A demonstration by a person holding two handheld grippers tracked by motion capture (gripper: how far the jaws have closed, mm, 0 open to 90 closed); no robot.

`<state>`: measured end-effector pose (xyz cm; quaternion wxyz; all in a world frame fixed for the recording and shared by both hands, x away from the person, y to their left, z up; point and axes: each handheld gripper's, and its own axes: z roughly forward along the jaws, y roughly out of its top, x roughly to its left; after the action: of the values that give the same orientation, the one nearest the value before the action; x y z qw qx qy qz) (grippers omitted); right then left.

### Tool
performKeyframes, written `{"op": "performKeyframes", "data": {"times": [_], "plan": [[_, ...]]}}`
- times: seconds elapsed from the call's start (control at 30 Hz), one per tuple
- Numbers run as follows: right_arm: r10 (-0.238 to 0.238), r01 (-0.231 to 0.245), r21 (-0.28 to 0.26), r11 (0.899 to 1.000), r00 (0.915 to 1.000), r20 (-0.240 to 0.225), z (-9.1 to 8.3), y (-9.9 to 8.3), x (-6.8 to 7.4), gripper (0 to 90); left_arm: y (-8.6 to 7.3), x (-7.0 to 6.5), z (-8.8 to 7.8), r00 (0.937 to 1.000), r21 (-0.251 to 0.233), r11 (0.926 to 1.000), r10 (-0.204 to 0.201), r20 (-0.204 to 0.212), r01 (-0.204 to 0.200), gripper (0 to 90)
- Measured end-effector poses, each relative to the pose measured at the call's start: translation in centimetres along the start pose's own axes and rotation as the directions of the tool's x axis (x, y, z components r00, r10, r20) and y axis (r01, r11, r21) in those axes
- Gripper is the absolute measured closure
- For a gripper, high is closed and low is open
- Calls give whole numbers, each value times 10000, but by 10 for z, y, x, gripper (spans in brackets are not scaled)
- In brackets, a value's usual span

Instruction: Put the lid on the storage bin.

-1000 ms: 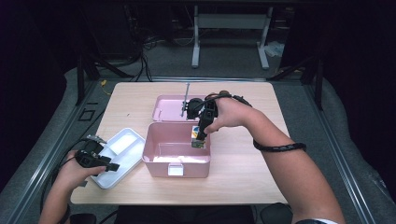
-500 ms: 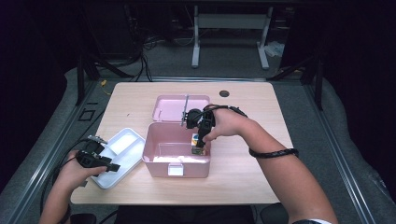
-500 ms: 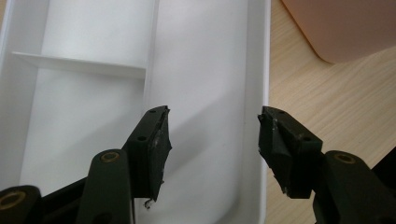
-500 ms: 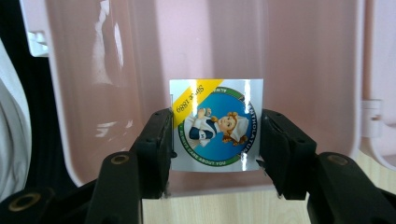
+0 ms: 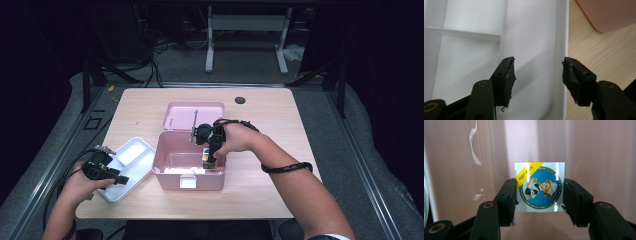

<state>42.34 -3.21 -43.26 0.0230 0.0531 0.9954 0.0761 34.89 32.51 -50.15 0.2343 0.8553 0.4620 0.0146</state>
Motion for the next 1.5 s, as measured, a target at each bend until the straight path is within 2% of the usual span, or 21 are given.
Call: {"op": "performKeyframes", "data": {"times": [0.43, 0.63, 0.8, 0.83, 0.9, 1.23, 1.37, 1.4, 1.43, 1.5], "plan": [[-86, 79, 565, 9984, 9999, 123, 16, 12, 1, 464, 0, 0, 1, 10000, 63, 10000, 18, 12, -18, 436], [-219, 211, 597, 9980, 9997, 125, 21, 19, 3, 462, 0, 0, 1, 10000, 51, 10000, 23, 28, -23, 436], [-184, 158, 878, 9960, 9994, 287, 29, 23, 4, 455, 0, 0, 1, 10000, 74, 10000, 22, 10, -22, 436], [-138, 101, 1118, 9937, 9994, 328, 31, 23, 4, 450, 0, 0, 2, 10000, 79, 9999, 64, 25, -64, 436], [-137, 96, 1105, 9938, 9992, 364, 31, 23, 4, 446, 0, -1, 2, 10000, 85, 9999, 71, 32, -71, 436], [146, -161, 327, 9993, 9988, 459, 4, 15, 3, 446, 1, -2, 6, 9999, 203, 9997, 108, -9, -108, 436], [332, -341, 121, 9993, 9974, 647, -21, 3, 1, 457, 4, -4, 7, 9996, 405, 9988, 262, -99, -257, 445], [332, -341, 121, 9993, 9974, 647, -21, 3, 1, 457, 4, -4, 7, 9996, 405, 9988, 262, -99, -257, 452], [478, -463, -186, 9988, 9950, 879, -35, -5, 0, 460, 7, -5, 6, 9995, 335, 9991, 261, -157, -256, 459], [533, -504, -324, 9982, 9941, 944, -39, -7, 0, 460, 8, -6, 5, 9994, 263, 9992, 319, -150, -315, 465]]}}
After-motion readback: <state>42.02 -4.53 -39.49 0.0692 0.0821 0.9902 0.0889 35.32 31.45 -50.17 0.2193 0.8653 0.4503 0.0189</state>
